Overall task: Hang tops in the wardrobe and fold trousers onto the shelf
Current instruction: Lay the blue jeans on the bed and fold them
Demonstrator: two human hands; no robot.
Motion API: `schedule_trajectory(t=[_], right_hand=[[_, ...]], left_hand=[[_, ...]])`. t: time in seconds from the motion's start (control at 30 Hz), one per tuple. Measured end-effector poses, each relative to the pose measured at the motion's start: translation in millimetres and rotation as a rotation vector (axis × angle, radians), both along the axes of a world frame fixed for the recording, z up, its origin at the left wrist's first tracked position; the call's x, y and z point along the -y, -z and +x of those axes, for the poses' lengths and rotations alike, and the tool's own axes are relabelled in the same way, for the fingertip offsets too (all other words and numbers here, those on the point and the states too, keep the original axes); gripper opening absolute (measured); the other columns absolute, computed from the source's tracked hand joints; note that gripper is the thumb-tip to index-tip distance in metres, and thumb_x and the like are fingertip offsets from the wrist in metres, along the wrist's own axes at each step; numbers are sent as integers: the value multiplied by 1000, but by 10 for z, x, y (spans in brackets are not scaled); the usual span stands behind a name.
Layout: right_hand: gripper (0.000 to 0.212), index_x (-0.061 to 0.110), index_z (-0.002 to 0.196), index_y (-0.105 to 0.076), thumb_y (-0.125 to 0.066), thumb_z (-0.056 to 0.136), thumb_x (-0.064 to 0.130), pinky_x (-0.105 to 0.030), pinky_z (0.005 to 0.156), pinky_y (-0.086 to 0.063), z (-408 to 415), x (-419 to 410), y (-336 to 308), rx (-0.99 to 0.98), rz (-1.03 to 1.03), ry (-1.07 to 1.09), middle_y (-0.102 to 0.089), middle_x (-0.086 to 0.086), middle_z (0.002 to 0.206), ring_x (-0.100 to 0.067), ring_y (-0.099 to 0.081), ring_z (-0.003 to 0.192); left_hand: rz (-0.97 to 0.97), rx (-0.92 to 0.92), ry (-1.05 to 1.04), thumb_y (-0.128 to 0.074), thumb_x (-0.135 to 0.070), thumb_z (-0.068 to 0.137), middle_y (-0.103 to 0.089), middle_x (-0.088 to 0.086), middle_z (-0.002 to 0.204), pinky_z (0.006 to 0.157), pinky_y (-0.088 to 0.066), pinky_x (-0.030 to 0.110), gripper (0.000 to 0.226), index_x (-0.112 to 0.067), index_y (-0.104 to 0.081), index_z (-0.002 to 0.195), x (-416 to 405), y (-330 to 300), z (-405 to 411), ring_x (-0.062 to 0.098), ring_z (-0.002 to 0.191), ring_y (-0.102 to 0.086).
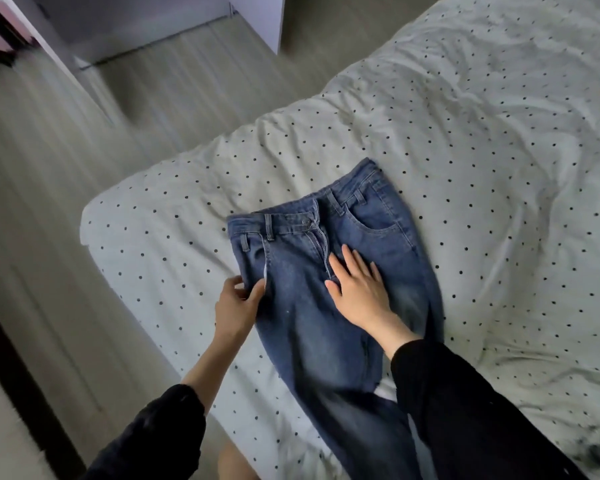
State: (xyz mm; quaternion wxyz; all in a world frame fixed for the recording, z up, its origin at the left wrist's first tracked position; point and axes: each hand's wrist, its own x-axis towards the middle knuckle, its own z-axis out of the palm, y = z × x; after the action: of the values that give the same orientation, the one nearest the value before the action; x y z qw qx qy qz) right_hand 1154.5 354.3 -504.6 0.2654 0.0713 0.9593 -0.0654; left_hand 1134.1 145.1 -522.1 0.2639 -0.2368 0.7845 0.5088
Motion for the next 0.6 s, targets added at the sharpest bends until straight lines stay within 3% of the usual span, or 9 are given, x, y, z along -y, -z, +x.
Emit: schedule_trajectory(t=[0.13,0.2,0.3,0.37,0.43,0.5,0.6], right_hand=[[57,25,152,-11,-30,100,41,-50,116,-3,-1,64,-7,28,59,33,0,-4,160,-19,-2,147],[56,20,151,-17,-32,100,37,-51,115,-6,172,190,-13,-31,16,80,-6,-9,159,-24,-8,147],[55,11,139,-46,-36,90,34,-54,108,-30,593,286,-64,-178,-47,76,-38,-19,147,-35,-40,134],[54,9,134,-51,-39,86,31,-52,102,-38,989,260,-69,-219,-72,61,-46,-20,141,-34,-48,128],[53,8,135,-49,-52,84,24,-49,101,-39,1374,237,-31,-233,-102,88,-45,-20,142,-34,-47,129],[60,6,140,-43,-63,83,14,-47,102,-39,1802,201,14,-230,-158,178,-39,-21,145,-35,-42,133],[61,13,151,-16,-46,97,18,-31,115,-19,2399,68,106,-55,-244,302,-10,-11,158,-23,-13,146]], left_hand=[[-37,-30,-136,-61,-32,90,-63,7,97,81,-46,32,34,-5,-57,109,-40,-24,4,23,90,-59],[-8,-41,-207,-58,-36,91,-60,5,97,86,-45,34,39,-4,-53,113,-76,-68,98,22,93,-57],[96,8,-219,-58,-37,90,-60,6,99,83,-47,33,42,-5,-50,114,-203,-93,552,21,91,-58],[121,50,-191,-59,-34,90,-60,6,90,72,-46,29,38,-2,-51,107,-259,-74,947,21,82,-58],[103,85,-142,-59,-30,91,-55,2,78,58,-39,23,30,-1,-50,97,-264,-12,1199,14,70,-52],[85,114,-72,-58,-25,92,-53,-1,76,55,-37,23,23,-4,-50,92,-287,38,1434,15,70,-50],[52,126,-15,-58,-17,91,-55,2,81,64,-41,29,14,-7,-50,93,-424,130,1799,22,79,-54]])
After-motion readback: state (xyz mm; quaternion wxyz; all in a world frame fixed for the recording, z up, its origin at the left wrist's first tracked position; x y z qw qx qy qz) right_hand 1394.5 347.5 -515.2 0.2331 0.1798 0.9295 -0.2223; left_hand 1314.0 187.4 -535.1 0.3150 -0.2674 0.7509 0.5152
